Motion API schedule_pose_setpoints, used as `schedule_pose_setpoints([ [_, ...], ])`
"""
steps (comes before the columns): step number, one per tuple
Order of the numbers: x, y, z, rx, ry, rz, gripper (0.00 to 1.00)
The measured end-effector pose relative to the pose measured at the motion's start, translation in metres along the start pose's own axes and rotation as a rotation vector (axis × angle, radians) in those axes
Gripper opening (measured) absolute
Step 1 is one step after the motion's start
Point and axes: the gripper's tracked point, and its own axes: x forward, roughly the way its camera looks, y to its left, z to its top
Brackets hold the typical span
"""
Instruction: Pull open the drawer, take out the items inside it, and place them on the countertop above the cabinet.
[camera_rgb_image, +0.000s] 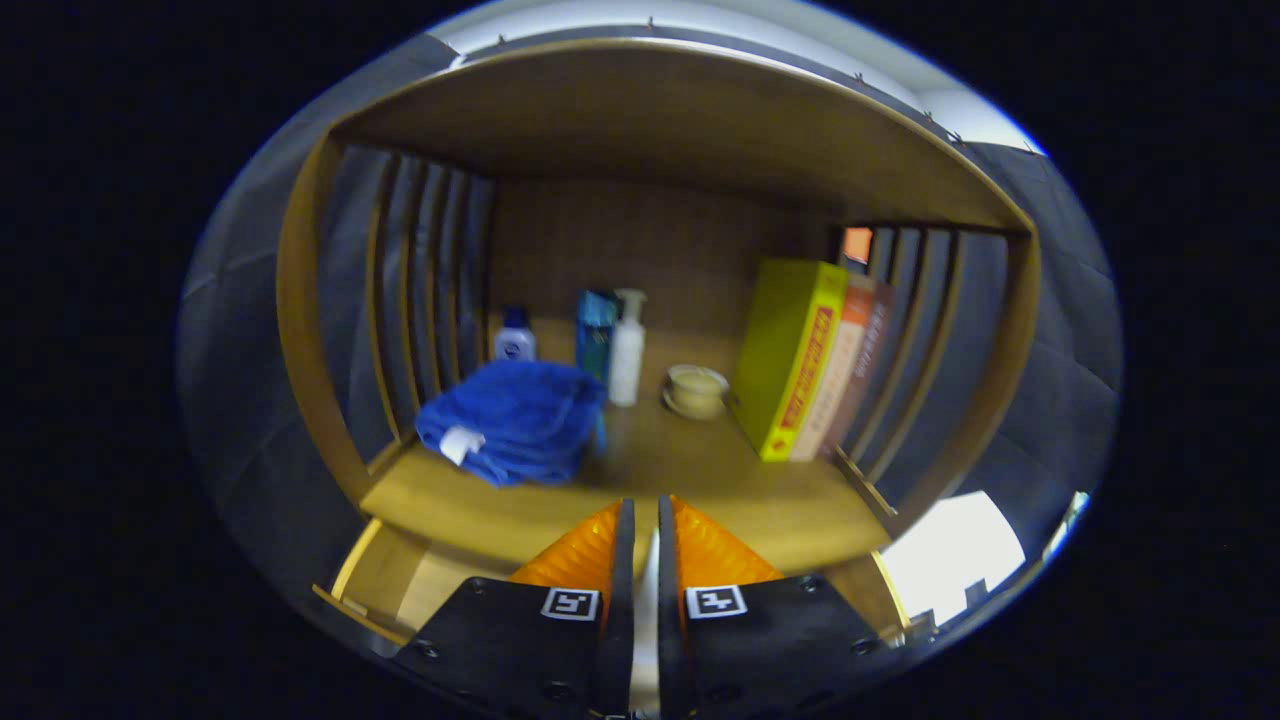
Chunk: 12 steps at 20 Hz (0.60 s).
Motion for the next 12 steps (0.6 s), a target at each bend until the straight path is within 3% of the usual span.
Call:
schedule_pose_setpoints([
  [2, 0.023, -0.004, -0.024, 0.043, 0.071, 0.003, 0.12],
  [5, 0.040, 0.000, -0.045, 0.011, 0.088, 0.021, 0.12],
  [7, 0.030, -0.008, -0.057, 0.000, 0.139, -0.032, 0.12],
  [9, 0.011, -0.017, -0.079, 0.085, 0.276, -0.113, 0.12],
  [12, -0.014, -0.005, -0.110, 0.200, 0.401, -0.117, 0.37],
])
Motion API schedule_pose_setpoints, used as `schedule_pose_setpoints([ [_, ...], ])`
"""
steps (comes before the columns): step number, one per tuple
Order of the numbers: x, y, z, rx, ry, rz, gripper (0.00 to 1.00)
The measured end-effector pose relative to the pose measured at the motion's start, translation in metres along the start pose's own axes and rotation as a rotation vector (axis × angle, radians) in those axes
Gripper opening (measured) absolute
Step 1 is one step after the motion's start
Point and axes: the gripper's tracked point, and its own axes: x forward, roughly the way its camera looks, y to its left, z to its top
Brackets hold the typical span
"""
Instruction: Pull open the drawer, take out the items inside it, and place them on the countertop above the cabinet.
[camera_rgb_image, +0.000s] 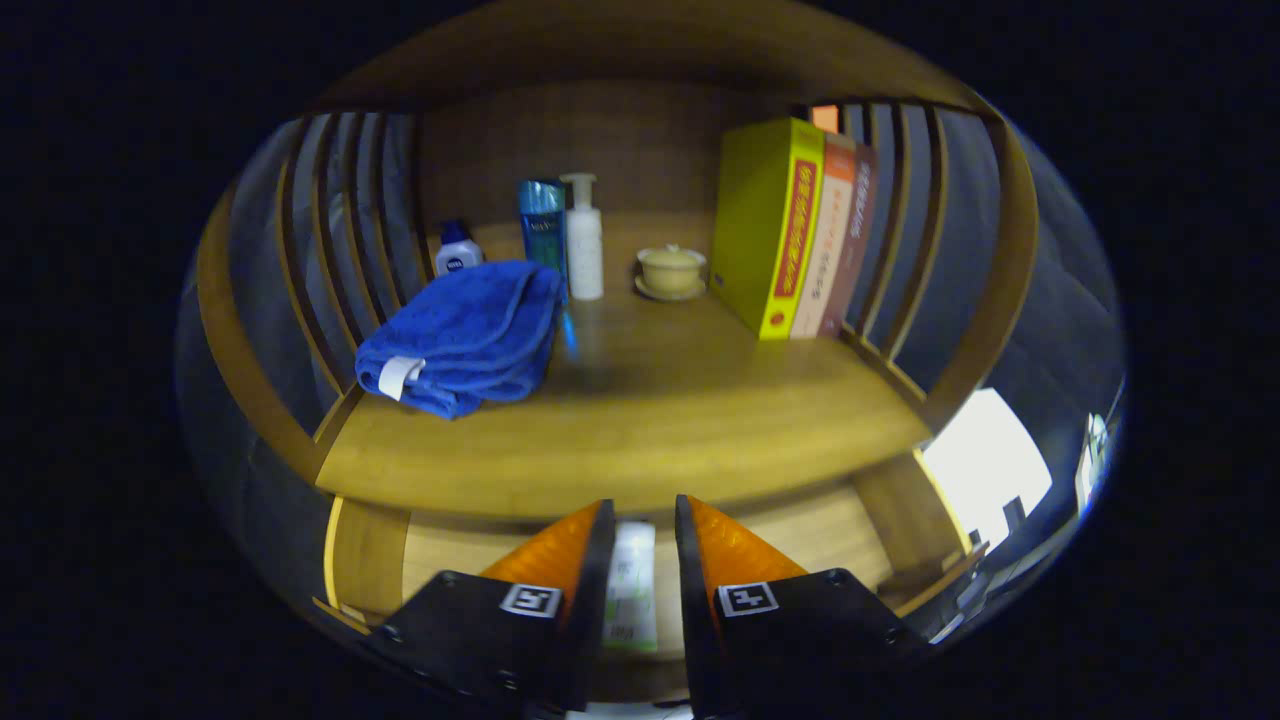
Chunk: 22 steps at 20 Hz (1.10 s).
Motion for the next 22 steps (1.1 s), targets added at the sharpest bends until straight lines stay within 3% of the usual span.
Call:
schedule_pose_setpoints([
  [2, 0.001, -0.004, -0.026, 0.034, 0.076, -0.030, 0.53],
  [3, 0.001, -0.007, -0.037, 0.046, 0.119, -0.047, 0.55],
  [4, 0.006, -0.005, -0.045, 0.043, 0.139, -0.046, 0.64],
  [9, 0.052, 0.009, -0.075, 0.013, 0.269, -0.020, 0.91],
  [17, 0.084, 0.007, -0.094, 0.070, 0.367, -0.011, 0.90],
  [20, 0.088, 0.012, -0.108, 0.114, 0.423, 0.016, 0.72],
  [22, 0.091, 0.015, -0.103, 0.132, 0.384, 0.018, 0.60],
])
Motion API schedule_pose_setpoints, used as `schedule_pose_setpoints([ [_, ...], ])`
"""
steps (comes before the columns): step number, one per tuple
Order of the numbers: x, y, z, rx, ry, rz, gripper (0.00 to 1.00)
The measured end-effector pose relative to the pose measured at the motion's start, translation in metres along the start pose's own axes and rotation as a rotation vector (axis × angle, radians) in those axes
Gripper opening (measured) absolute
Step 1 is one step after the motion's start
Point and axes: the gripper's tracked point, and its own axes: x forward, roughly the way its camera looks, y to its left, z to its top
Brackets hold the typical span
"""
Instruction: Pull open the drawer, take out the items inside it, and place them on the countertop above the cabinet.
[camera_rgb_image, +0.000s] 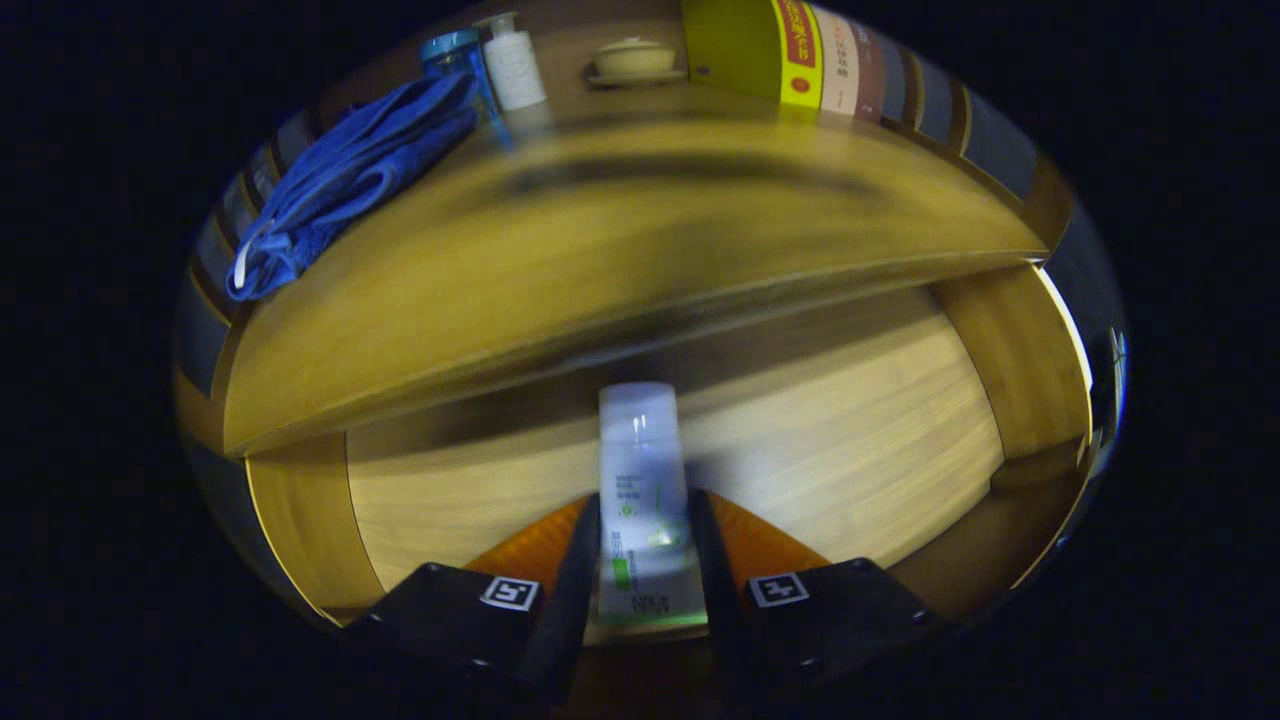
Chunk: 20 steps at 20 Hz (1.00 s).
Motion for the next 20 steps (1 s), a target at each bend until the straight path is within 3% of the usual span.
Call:
schedule_pose_setpoints([
  [3, -0.003, 0.008, 0.007, -0.044, -0.054, 0.011, 0.42],
  [7, -0.033, 0.008, 0.026, -0.206, -0.152, -0.080, 0.42],
  [9, -0.058, 0.009, 0.031, -0.228, -0.179, -0.115, 0.42],
  [13, -0.083, 0.024, 0.021, -0.220, -0.200, -0.086, 0.42],
  [20, -0.088, 0.024, 0.022, -0.265, -0.278, -0.109, 0.42],
])
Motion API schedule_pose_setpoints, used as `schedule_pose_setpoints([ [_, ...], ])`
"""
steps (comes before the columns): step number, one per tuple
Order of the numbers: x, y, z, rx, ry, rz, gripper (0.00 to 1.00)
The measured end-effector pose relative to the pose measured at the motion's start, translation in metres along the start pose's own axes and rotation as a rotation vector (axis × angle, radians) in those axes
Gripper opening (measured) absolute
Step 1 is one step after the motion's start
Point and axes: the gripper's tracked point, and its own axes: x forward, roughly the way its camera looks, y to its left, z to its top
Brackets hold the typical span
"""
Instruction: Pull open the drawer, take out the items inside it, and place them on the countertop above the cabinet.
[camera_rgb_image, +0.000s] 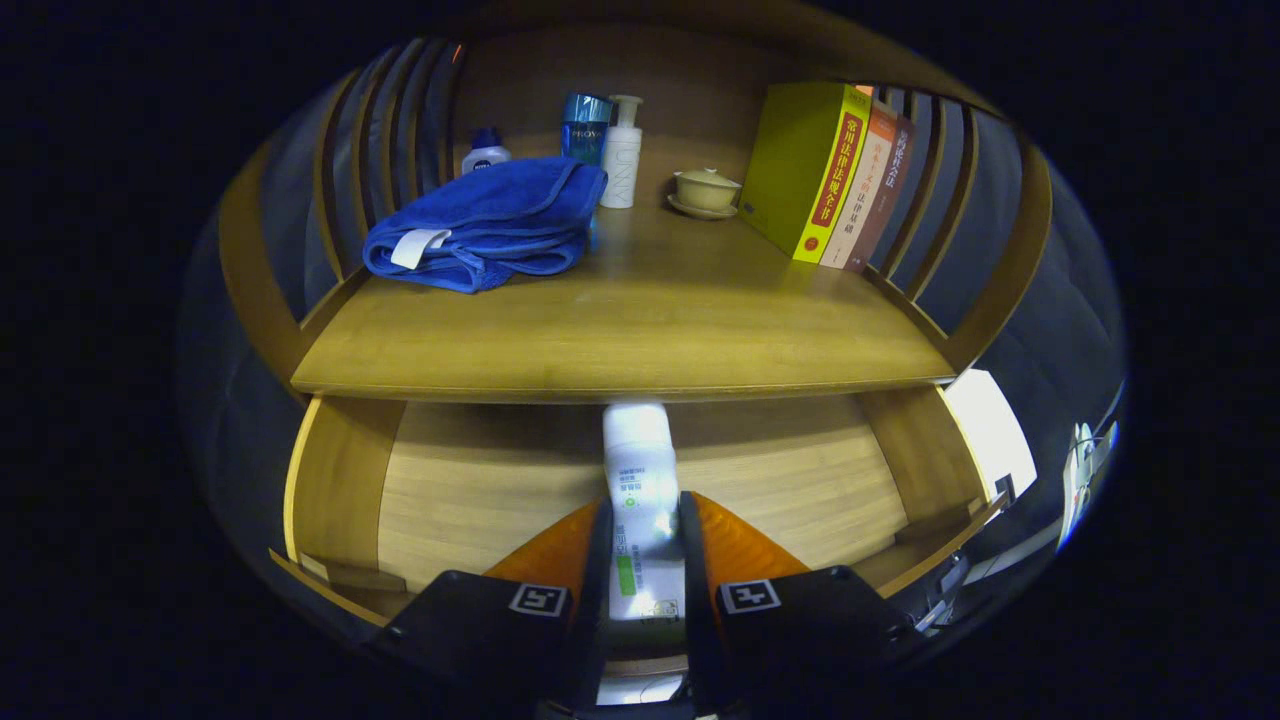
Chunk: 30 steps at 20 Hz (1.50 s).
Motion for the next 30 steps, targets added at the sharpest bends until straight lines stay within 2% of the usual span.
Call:
schedule_pose_setpoints([
  [4, -0.002, -0.003, 0.009, -0.037, 0.071, -0.052, 0.42],
  [7, -0.002, -0.011, 0.011, -0.094, 0.131, -0.122, 0.42],
  [9, -0.005, -0.009, 0.009, -0.117, 0.153, -0.130, 0.42],
  [13, -0.040, -0.026, -0.002, -0.058, 0.124, -0.166, 0.42],
  [15, -0.056, -0.031, 0.012, 0.003, 0.037, -0.143, 0.42],
  [18, -0.064, -0.044, 0.065, 0.035, -0.124, -0.117, 0.41],
  [21, -0.037, -0.060, 0.113, -0.029, -0.200, -0.116, 0.42],
  [23, -0.009, -0.059, 0.135, -0.046, -0.227, -0.074, 0.42],
  [26, 0.025, -0.053, 0.155, -0.031, -0.259, -0.010, 0.42],
  [30, 0.051, -0.050, 0.166, -0.027, -0.275, 0.030, 0.42],
])
